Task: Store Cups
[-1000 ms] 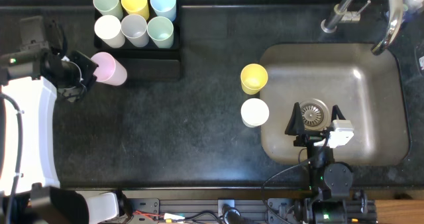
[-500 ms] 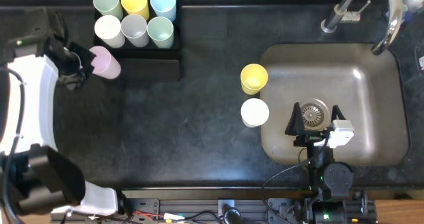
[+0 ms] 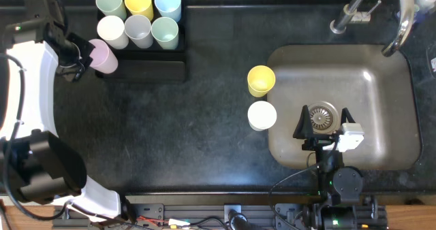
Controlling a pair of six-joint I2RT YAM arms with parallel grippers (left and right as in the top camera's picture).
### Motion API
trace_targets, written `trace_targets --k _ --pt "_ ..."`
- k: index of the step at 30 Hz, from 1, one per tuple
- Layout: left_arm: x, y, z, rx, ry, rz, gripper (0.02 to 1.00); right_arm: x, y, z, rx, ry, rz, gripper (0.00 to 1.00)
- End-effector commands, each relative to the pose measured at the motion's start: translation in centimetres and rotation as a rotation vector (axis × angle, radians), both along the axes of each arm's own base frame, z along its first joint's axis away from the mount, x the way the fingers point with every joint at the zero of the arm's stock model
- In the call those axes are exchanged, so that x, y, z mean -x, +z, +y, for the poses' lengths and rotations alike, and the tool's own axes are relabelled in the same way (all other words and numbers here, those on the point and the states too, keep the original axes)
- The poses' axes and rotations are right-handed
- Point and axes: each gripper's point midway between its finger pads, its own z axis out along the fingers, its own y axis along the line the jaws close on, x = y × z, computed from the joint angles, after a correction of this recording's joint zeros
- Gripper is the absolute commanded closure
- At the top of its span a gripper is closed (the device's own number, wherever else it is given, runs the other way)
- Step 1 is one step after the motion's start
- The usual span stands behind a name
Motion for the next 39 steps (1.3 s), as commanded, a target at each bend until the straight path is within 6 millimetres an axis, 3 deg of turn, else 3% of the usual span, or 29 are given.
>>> trace_targets --k 1,24,33,34,35,36,37,39 --pt "-0.7 0.1 0.5 -0.039 0.002 -0.001 0.982 0.0 -0.3 0.2 -0.005 0.008 0.000 0.003" --pt "-2.3 -3.4 -0.3 -0.045 -0.028 0.044 0.982 0.0 -0.4 0.2 -0.005 0.008 0.000 0.003" --pt "-2.5 -3.5 -0.3 -0.044 -0.029 0.043 0.978 0.0 -0.3 0.2 -0.005 0.008 0.000 0.003" --pt "-2.4 -3.5 -0.3 -0.044 -0.029 0.044 0.840 0.0 -0.4 0.2 -0.005 0.008 0.000 0.003" --pt "-2.4 -3.5 -0.3 -0.043 -0.029 0.044 0.641 0.0 -0.3 0.2 -0.005 0.008 0.000 0.003" --pt "-2.4 -3.5 -0.3 -0.043 -0.029 0.044 0.255 0.0 -0.4 0.2 -0.005 0.008 0.000 0.003" --pt "-2.4 -3.4 -0.3 -0.042 -0.029 0.045 0.020 0.0 -0.3 0.2 -0.005 0.008 0.000 0.005" --pt "-2.2 -2.9 -0.5 -0.039 -0.030 0.036 0.020 0.0 -0.4 0.2 -0.005 0.008 0.000 0.003"
